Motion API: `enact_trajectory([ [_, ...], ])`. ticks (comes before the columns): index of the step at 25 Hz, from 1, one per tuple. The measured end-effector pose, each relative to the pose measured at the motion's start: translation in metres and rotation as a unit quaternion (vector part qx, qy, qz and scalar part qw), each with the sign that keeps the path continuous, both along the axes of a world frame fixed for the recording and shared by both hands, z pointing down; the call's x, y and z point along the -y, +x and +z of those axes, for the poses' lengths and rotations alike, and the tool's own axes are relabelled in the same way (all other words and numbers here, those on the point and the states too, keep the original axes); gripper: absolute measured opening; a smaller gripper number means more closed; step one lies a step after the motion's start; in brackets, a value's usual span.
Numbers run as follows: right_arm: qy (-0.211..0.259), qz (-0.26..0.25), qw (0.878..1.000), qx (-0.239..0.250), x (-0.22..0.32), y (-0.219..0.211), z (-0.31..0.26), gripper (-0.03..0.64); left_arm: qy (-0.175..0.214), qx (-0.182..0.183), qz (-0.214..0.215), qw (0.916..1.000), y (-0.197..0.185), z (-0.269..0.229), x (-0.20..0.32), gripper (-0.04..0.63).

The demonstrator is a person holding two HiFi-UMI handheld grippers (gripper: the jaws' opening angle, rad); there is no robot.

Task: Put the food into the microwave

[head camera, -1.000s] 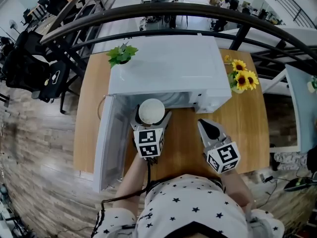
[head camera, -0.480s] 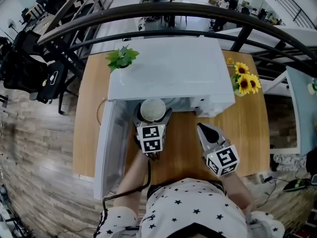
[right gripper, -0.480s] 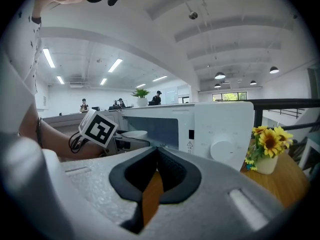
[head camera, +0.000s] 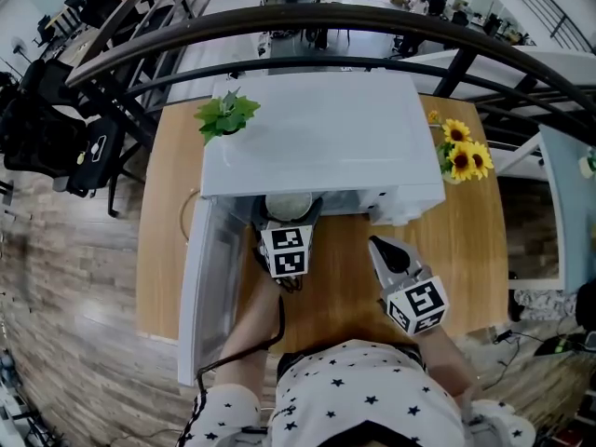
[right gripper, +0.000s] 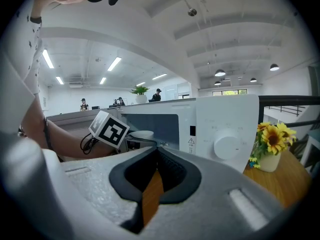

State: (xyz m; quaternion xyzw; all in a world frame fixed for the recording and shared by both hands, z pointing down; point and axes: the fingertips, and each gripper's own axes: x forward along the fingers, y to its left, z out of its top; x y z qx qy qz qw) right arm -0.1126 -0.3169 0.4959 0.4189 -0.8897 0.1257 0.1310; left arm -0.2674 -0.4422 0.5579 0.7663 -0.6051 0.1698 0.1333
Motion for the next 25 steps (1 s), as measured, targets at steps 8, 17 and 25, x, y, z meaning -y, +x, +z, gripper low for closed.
enact_trajectory([
  [8, -0.005, 0.007, 1.0, -0.001, 0.005, 0.005, 0.004, 0.005, -0.003, 0.015, 0.004, 0.9999, 0.007, 0.009, 0.018, 0.537],
  [17, -0.015, 0.013, 1.0, -0.005, 0.006, 0.007, 0.011, 0.006, -0.019, 0.03, 0.009, 0.9993, 0.011, 0.022, 0.036, 0.537],
  [25, -0.016, 0.013, 1.0, -0.008, 0.009, 0.007, 0.013, 0.005, -0.034, 0.05, 0.017, 0.998, 0.013, 0.034, 0.047, 0.537],
])
